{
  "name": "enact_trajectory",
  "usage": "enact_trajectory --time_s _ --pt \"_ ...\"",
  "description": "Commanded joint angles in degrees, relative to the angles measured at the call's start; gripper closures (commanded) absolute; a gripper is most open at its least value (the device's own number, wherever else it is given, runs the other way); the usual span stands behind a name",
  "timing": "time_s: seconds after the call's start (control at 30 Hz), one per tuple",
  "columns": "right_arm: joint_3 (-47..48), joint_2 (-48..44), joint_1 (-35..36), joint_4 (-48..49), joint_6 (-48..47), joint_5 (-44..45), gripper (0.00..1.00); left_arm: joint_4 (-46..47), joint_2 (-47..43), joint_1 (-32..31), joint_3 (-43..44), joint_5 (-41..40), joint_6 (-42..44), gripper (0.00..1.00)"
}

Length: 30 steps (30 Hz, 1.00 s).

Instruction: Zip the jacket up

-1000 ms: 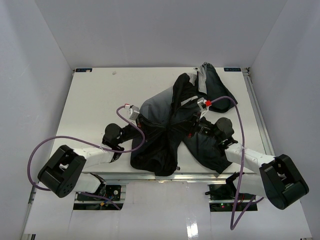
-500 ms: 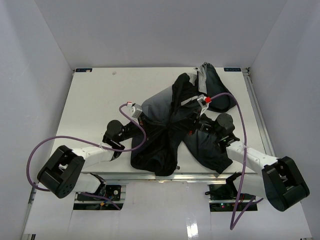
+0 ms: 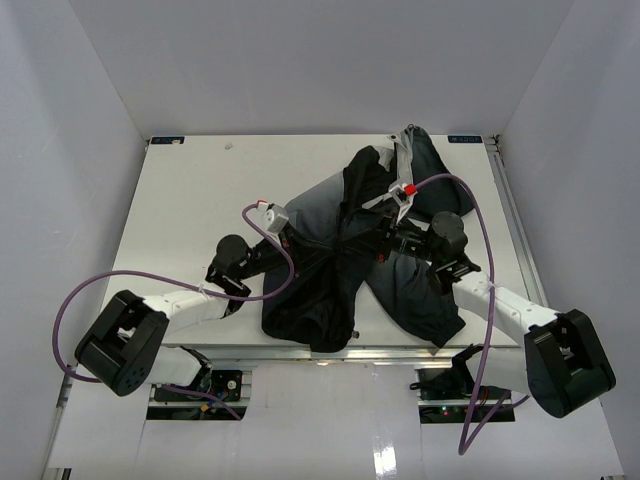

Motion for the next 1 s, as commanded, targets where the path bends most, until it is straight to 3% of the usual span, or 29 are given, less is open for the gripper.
enact_trajectory --time_s 0.0,0.4,0.83,0.97 --pt "5.5 0.9 -1.1 1.6 -3.1 1.1 0.92 -4.2 0.3 -0.5 0.6 5.2 -1.2 1.0" --pt "0.5 -4.3 -1.1 -9.3 -8.5 7.2 0.77 -17.7 3.4 0.1 8.8 9.1 -11.2 1.0" --pt "1.3 -15.5 -1.2 -30.6 -17.6 22.3 0.39 -28.1 3.8 1.9 12.4 11.4 -14.7 1.0" --pt "3.5 -18.6 -1.1 -35.1 -22.4 24.7 0.38 -28.3 3.5 2.8 12.0 12.5 -15.9 1.0"
